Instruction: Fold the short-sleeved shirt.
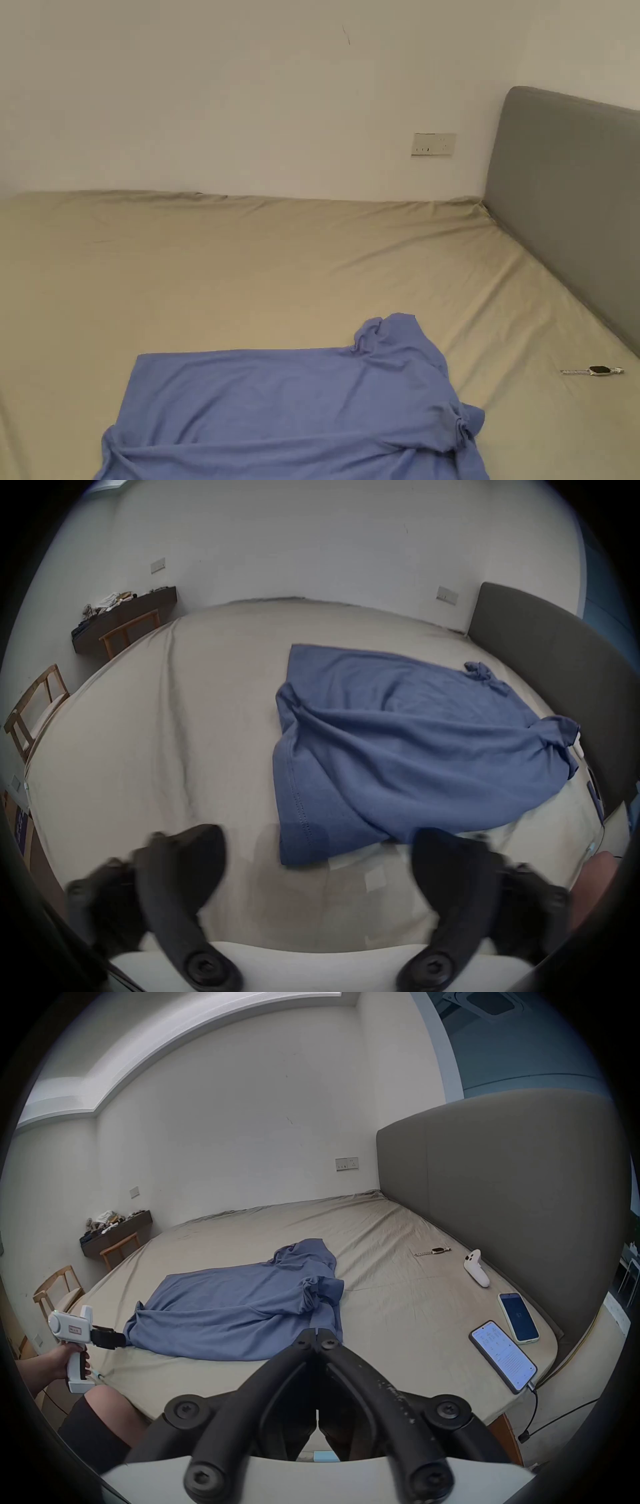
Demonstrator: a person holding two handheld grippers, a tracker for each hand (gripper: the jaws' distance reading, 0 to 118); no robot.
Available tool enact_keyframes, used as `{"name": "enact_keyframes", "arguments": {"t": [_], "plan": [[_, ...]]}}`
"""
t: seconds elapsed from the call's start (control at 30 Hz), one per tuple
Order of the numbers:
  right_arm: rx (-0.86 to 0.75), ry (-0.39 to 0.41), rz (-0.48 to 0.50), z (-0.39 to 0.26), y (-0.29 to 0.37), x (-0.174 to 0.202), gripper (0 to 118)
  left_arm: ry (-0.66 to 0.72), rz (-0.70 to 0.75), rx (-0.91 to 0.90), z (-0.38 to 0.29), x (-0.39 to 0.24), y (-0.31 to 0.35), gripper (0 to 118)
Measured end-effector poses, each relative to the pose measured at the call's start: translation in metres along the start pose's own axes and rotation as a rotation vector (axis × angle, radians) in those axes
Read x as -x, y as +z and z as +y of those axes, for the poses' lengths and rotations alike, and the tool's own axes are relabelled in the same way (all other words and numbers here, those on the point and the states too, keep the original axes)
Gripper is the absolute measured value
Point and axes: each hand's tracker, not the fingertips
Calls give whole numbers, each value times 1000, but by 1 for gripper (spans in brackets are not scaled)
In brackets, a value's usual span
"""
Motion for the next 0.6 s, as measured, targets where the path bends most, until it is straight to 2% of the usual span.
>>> {"name": "enact_keyframes", "arguments": {"t": [0.03,0.07,0.1,0.13,0.17,0.2,0.23,0.37,0.5,0.6], "plan": [[3,-1,-7,-1,-2,-1,1,-15,-16,-14,-2,1,-4,73],[11,0,-13,-2,-4,-2,1,-22,-33,-27,-3,0,-4,20],[18,0,-15,-2,-6,-3,1,-39,-17,11,-3,-4,-6,0],[22,0,-17,-4,-8,-4,1,-94,53,-33,-7,-5,-3,0],[26,0,-21,-4,-10,-5,1,-87,39,-80,-9,-6,0,0],[36,-2,-20,-5,-12,-5,1,-18,-62,-69,-9,-1,1,0],[42,-3,-11,-5,-15,-6,1,28,-94,-45,-8,4,1,0],[57,10,9,1,-31,-3,1,15,-38,-83,-10,15,17,0],[94,47,70,16,-64,3,1,7,-35,-111,-2,19,38,0],[205,42,137,22,-116,2,5,-32,-32,-110,5,20,33,0]]}}
